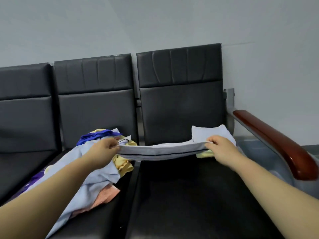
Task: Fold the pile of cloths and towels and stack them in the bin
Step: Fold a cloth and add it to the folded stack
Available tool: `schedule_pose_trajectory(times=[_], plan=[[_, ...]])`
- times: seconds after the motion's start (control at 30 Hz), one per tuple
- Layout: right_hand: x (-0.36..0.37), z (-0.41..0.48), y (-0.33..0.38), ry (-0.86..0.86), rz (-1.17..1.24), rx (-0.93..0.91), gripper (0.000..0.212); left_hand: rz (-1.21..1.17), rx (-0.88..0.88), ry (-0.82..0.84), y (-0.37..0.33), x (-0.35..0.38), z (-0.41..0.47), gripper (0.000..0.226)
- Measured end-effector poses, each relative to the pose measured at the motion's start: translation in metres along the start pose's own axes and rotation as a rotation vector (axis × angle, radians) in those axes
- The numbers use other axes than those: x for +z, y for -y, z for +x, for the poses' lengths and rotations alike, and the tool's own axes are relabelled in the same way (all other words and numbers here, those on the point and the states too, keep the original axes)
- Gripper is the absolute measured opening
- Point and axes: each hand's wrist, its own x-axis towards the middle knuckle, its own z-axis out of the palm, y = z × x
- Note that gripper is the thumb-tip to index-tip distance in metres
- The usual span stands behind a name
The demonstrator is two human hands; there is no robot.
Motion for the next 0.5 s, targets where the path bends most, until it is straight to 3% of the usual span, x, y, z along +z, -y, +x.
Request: schedule_pose_trajectory(times=[0.13,0.33,0.5], plan=[[0.025,-0.022,-0.043,0.068,0.043,0.075,0.023,-0.195,-0.043,0.153,0.02,0.043,-0.024,0.02],[0.032,-0.029,-0.052,0.097,0.057,0.108,0.019,-0.739,-0.322,0.087,0.027,0.081,-0.047,0.019],[0.031,-0.036,-0.057,0.164,0.006,0.16,0.02,-0.839,-0.44,0.253,0.026,0.082,-0.064,0.022]])
